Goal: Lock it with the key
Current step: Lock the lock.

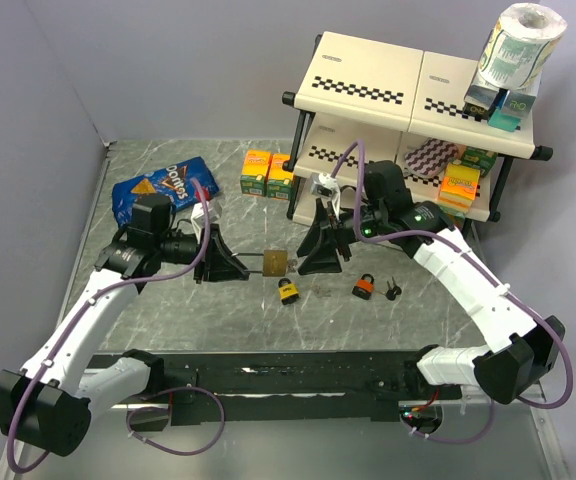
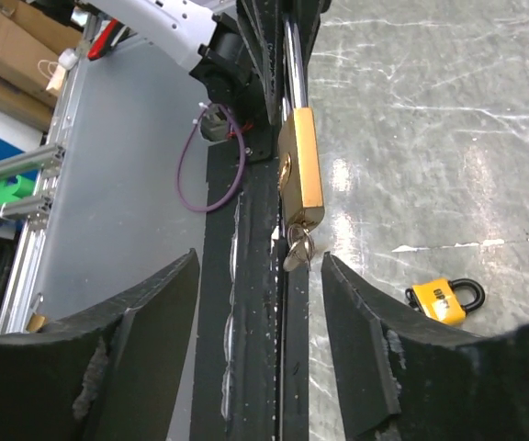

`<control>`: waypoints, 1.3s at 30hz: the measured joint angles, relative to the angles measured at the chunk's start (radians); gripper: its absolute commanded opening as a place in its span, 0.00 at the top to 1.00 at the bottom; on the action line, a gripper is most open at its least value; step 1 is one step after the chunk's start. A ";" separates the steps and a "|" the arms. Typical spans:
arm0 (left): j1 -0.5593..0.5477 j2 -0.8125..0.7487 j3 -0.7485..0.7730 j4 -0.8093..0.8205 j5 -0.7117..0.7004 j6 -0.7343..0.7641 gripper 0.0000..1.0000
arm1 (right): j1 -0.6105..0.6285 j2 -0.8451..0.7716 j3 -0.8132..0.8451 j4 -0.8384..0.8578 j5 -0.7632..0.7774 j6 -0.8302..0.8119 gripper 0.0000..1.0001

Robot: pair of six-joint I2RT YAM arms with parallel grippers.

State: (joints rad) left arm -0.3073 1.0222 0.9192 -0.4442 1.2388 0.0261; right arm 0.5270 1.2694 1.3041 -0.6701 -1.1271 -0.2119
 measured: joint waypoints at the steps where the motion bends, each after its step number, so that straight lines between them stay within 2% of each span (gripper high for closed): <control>1: 0.000 0.000 0.000 -0.010 0.002 0.010 0.99 | 0.000 0.000 0.002 -0.004 -0.003 -0.006 0.39; 12: 0.000 -0.013 0.000 -0.018 0.016 0.018 0.99 | 0.030 0.029 0.003 -0.005 -0.014 -0.021 0.48; 15: 0.000 -0.018 0.000 -0.008 0.018 0.014 0.99 | 0.040 0.044 0.003 -0.005 -0.013 -0.024 0.67; 17: 0.000 -0.021 0.000 -0.007 0.022 0.011 0.99 | 0.040 0.050 0.003 -0.005 -0.011 -0.029 0.76; 18: 0.000 -0.024 0.000 -0.007 0.024 0.011 0.99 | 0.040 0.052 0.004 -0.006 -0.010 -0.031 0.85; 21: -0.001 -0.028 0.000 -0.006 0.025 0.011 0.99 | 0.040 0.055 0.005 -0.008 -0.006 -0.039 1.00; 30: 0.010 -0.029 0.001 -0.026 0.030 0.045 0.99 | 0.027 0.053 0.005 -0.034 -0.002 -0.078 1.00; 33: 0.053 -0.023 0.014 -0.095 0.047 0.109 0.99 | -0.011 0.043 0.005 -0.089 -0.002 -0.118 1.00; 39: 0.149 0.065 0.143 -0.285 0.048 0.320 0.99 | -0.111 0.026 0.005 -0.245 -0.006 -0.225 1.00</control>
State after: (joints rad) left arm -0.1585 1.0870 1.0622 -0.7292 1.2873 0.3466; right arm 0.4156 1.2953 1.3087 -0.9150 -1.1332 -0.4370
